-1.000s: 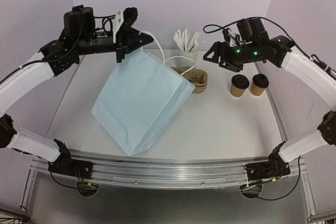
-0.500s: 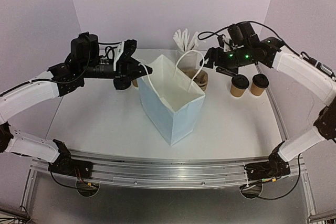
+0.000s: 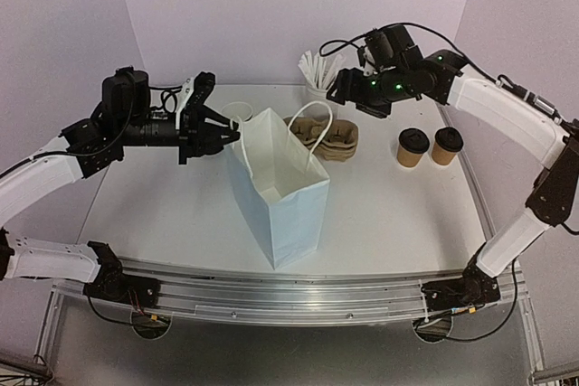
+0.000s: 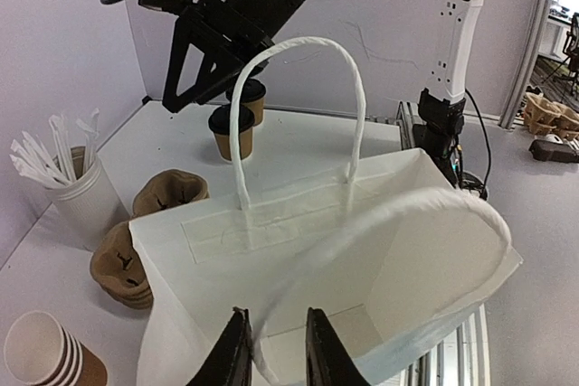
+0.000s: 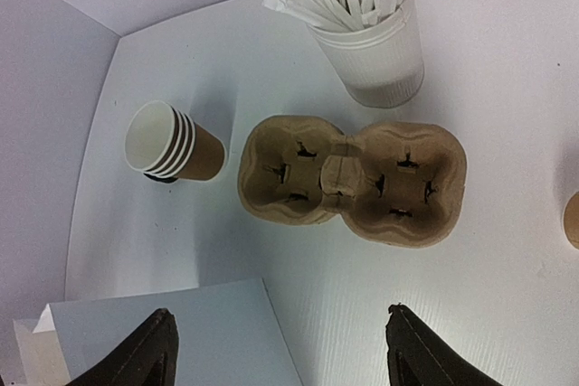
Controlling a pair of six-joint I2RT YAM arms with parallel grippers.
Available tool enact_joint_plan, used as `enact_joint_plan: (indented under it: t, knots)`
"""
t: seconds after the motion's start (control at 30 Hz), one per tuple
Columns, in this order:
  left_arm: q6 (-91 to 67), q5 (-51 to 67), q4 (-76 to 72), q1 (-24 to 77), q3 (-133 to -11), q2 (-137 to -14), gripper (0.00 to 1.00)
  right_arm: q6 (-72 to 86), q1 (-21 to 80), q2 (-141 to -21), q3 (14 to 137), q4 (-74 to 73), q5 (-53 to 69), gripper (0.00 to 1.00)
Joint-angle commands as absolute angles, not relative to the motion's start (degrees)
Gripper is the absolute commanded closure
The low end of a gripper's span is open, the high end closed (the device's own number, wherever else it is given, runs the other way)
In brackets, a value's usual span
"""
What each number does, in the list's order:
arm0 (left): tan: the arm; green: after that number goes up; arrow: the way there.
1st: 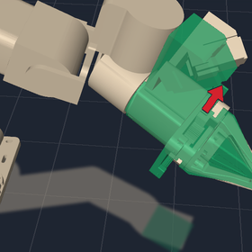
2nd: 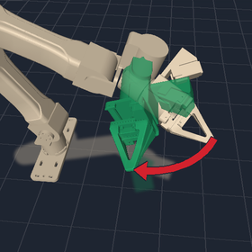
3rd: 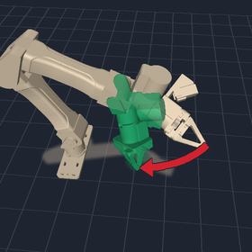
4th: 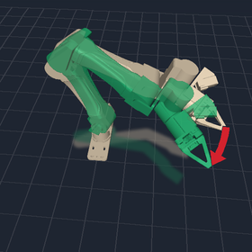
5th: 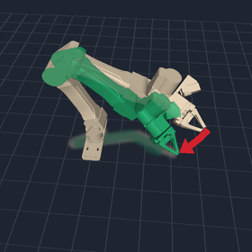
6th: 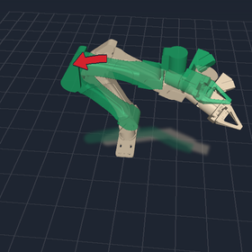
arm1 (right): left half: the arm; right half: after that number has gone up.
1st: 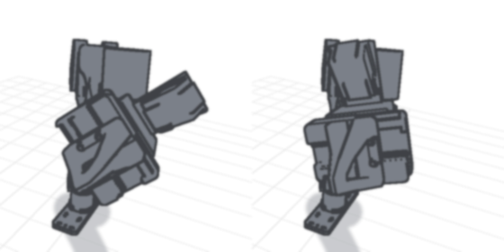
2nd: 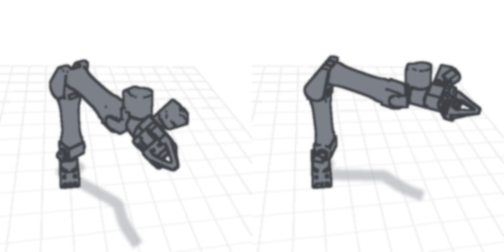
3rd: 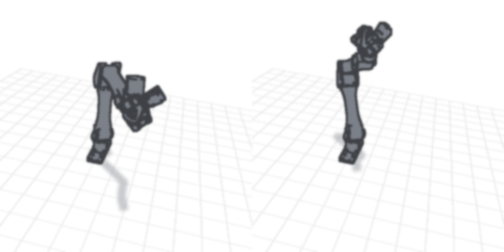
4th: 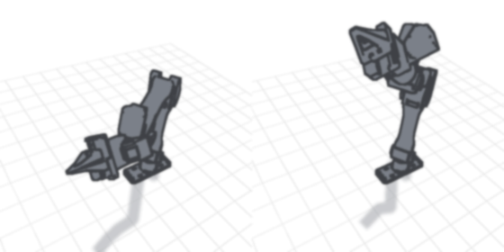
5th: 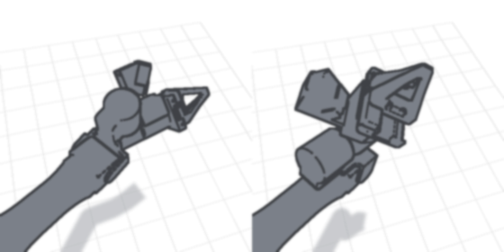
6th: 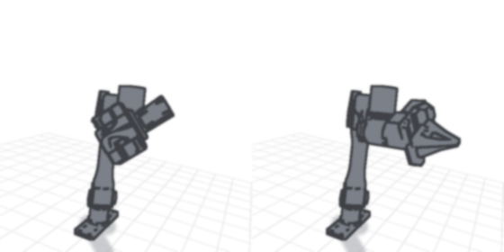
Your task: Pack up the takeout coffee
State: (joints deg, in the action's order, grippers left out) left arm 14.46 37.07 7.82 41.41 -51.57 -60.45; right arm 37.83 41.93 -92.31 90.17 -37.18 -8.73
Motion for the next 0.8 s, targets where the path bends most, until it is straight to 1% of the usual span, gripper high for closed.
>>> enact_joint_plan:
  t: [0.0,0.03,0.07,0.13,0.17,0.23,0.3,0.37,0.4,0.5,0.57,0.63,0.77]
  knots:
    - [16.34,37.06,14.66,41.4,-52.79,-57.25,0.57,42.05,43.64,-97.49,94.4,-37.35,-16.18,0.29]
    - [17.35,37.2,16.79,41.4,-53.66,-57.1,0.46,42.38,43.77,-98.88,95.11,-37.41,-16.71,0.3]
    - [19.07,37.34,18.72,41.42,-54.75,-56.99,0.37,42.62,43.92,-99.98,95.98,-37.43,-17.24,0.3]
    - [22.99,37.03,23.76,41.4,-57.03,-56.61,0.17,42.73,44.1,-102.29,97.87,-37.43,-18.11,0.32]
    - [25.1,36.11,26.9,41.4,-58.14,-56.24,0.11,42.64,44.12,-103.59,99.02,-37.4,-18.81,0.32]
    - [29.88,33.97,33.21,41.33,-60.0,-55.49,0.04,41.87,44.13,-105.9,101.18,-37.44,-20.36,0.34]
    - [33.84,31.57,38.9,41.24,-61.28,-54.53,0.0,40.89,44.12,-108.38,102.86,-37.57,-21.97,0.35]
    - [36.04,29.77,44.55,40.06,-62.81,-54.51,0.0,40.02,44.12,-110.77,104.5,-37.65,-23.09,0.35]
    - [36.71,29.45,47.48,38.55,-63.63,-54.76,0.0,39.45,44.12,-112.1,105.43,-37.75,-23.27,0.35]
    - [37.31,31.93,52.09,29.35,-66.37,-56.75,0.0,37.89,44.12,-115.97,108.41,-38.22,-23.66,0.35]
    - [37.33,33.82,53.43,23.35,-68.45,-59.01,0.0,36.97,44.09,-118.73,110.16,-38.64,-23.93,0.36]
    - [35.99,34.76,53.16,19.82,-71.0,-62.56,0.01,36.14,43.97,-121.23,112.31,-39.34,-24.36,0.37]
    - [31.24,35.89,51.31,18.16,-74.39,-68.63,0.03,36.36,43.3,-125.12,115.54,-41.38,-24.67,0.39]
